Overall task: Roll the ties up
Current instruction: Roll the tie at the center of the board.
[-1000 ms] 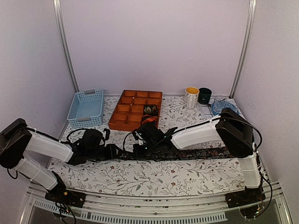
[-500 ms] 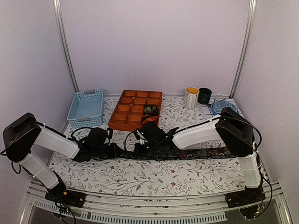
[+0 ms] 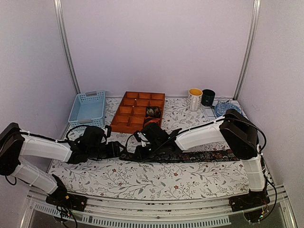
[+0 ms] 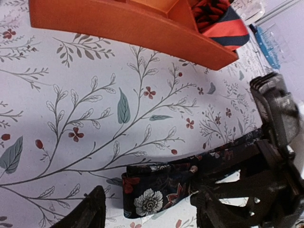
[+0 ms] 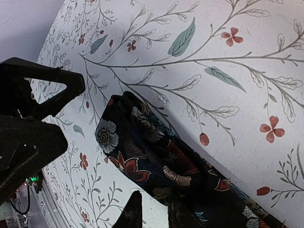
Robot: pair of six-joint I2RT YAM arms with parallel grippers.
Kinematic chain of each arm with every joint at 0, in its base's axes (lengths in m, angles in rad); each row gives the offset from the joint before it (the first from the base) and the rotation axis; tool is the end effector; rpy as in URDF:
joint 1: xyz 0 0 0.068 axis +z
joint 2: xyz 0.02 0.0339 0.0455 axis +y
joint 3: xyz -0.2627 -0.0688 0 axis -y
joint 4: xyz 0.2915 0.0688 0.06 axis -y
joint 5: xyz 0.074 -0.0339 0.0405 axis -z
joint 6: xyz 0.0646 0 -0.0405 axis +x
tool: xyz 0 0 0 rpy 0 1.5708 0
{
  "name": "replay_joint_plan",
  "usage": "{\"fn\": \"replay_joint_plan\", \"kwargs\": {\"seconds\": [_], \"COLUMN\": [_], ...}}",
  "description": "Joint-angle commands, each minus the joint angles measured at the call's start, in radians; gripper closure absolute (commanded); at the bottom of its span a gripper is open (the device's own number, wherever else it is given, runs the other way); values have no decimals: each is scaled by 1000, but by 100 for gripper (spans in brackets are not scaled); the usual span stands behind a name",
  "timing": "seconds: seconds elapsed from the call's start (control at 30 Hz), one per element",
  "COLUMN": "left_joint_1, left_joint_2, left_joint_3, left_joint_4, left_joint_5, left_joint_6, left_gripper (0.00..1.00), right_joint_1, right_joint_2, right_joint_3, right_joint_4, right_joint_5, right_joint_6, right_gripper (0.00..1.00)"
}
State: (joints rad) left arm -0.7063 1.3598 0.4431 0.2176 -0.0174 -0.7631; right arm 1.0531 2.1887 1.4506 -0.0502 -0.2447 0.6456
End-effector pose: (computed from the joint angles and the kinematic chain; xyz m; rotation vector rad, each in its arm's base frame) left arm 0.2259 -0.1913 0.0864 -0.0774 2.3830 -0.7290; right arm 0.2460 0.4636 0.0789 -0.6587 2.5329 1.0218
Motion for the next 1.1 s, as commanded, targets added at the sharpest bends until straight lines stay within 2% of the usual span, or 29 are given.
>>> {"fn": "replay_joint_plan", "kwargs": {"seconds": [0.0, 0.2, 0.47, 0.73, 1.07], "left_joint_1": [-11, -12, -11, 8, 28], "left_joint_2": [-51, -102, -126, -81, -38], "left_joint_3": [-14, -46, -61, -84, -90], "left_joint_4": [-49, -50, -51, 43, 86], "left_joint_5": [-17, -20, -29, 34, 92], "left_joint_6": [8, -7, -5, -25, -28], "left_gripper": [36, 36, 36, 36, 32], "right_joint_1": [-7, -2, 1, -1, -29], "right_joint_2": [-209, -256, -278, -139, 3], "right_joint_3": [33, 33, 49, 113, 126], "right_joint_4": [-45, -29, -29, -130, -127], "right_joint_5": [-16, -19, -3, 31, 4], "right_joint_6": [-39, -60, -82, -55, 2], "right_gripper": [79, 73, 72, 92, 99]}}
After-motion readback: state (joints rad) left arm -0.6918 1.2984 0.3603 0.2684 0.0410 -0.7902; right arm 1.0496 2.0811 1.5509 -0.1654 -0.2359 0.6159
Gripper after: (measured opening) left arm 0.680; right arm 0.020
